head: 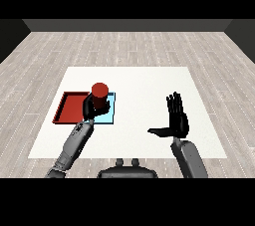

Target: Pick the red can and put it in the red box

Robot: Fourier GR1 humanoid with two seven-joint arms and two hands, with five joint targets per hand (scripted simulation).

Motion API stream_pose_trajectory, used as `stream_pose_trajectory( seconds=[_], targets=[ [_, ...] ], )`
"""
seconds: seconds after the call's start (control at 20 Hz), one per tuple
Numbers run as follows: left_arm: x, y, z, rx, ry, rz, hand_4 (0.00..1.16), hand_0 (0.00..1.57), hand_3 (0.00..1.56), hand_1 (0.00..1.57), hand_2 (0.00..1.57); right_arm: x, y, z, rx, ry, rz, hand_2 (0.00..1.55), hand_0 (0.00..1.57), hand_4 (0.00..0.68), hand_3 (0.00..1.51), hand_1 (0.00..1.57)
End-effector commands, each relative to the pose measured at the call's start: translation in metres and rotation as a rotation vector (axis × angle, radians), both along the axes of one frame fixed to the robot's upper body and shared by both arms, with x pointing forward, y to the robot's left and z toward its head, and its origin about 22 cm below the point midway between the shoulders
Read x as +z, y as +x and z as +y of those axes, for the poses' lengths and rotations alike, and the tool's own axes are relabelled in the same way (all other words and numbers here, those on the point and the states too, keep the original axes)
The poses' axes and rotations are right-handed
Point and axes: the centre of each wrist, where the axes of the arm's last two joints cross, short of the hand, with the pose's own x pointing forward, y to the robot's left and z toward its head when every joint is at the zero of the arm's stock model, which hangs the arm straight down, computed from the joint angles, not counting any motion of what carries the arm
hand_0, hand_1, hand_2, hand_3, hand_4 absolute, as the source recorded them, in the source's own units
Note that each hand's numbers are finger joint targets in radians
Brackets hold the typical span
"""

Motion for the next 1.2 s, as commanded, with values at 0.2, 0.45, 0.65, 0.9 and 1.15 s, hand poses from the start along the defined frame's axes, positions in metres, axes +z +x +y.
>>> stream_pose_trajectory(
  seconds=[0.2, 0.45, 0.65, 0.9, 1.15],
  targets=[
    [0.002, 0.005, 0.104, 0.196, 0.237, 0.111, 1.14, 1.57, 1.49, 1.57, 1.57, -0.017, -0.021, -0.021, -0.076, -0.002, 0.054, 0.0, 0.0, 0.0, 0.0, 0.0],
    [-0.013, 0.024, 0.16, 0.303, 0.33, 0.341, 1.11, 1.57, 1.5, 1.57, 1.55, -0.031, -0.017, -0.038, -0.073, -0.001, 0.082, 0.0, 0.0, 0.0, 0.0, 0.0],
    [-0.035, 0.022, 0.188, 0.373, 0.434, 0.514, 1.05, 1.57, 1.47, 1.57, 1.55, -0.051, -0.007, -0.04, -0.101, 0.007, 0.098, 0.0, 0.0, 0.0, 0.0, 0.0],
    [-0.046, 0.03, 0.212, 0.471, 0.528, 0.736, 0.92, 1.23, 1.07, 1.23, 1.15, -0.051, 0.004, -0.032, -0.082, -0.01, 0.076, 0.0, 0.0, 0.0, 0.0, 0.0],
    [-0.082, 0.018, 0.203, 0.441, 0.528, 0.903, 0.71, 0.0, 0.0, 0.0, 0.32, -0.056, 0.026, -0.028, -0.108, -0.049, 0.082, 0.0, 0.0, 0.0, 0.0, 0.0]
  ],
)
